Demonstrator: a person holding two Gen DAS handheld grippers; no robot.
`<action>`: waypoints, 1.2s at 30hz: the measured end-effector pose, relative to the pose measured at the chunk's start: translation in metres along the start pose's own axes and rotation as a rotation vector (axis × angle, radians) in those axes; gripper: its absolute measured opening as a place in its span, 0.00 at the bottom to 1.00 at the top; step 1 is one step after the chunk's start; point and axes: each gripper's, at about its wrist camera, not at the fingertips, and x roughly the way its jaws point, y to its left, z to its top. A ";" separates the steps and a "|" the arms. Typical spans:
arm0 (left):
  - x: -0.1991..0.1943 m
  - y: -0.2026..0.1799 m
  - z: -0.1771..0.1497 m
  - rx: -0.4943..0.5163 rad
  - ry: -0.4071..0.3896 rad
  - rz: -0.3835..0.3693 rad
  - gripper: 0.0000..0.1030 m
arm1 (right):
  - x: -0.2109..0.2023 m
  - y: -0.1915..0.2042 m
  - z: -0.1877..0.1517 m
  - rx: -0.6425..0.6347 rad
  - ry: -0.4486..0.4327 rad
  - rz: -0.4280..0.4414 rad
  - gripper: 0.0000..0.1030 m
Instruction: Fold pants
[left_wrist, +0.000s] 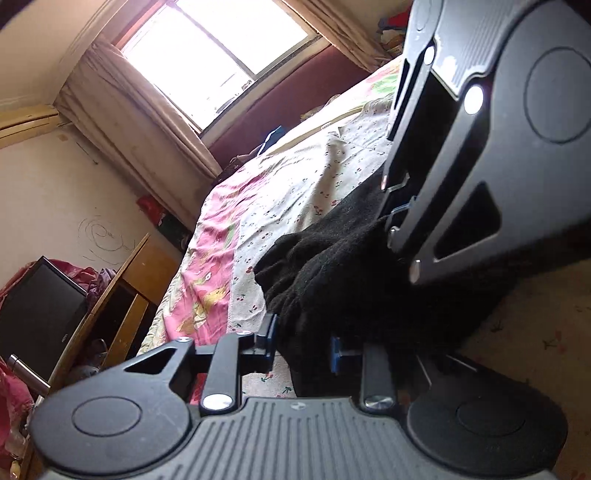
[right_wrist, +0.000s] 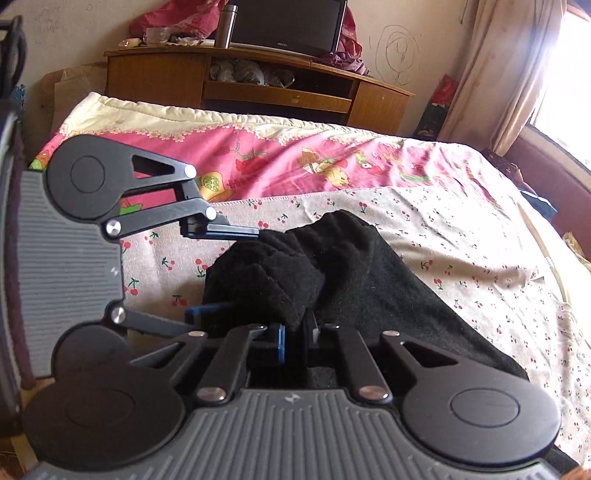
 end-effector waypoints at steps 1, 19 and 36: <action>-0.001 0.006 0.000 -0.014 0.001 -0.001 0.34 | -0.002 -0.001 0.001 0.008 0.001 0.015 0.07; -0.027 0.009 -0.019 -0.070 0.072 0.112 0.28 | 0.010 0.032 -0.024 -0.040 -0.010 0.049 0.34; -0.022 -0.043 0.062 -0.129 0.003 -0.057 0.40 | -0.125 -0.176 -0.157 0.655 0.130 -0.453 0.37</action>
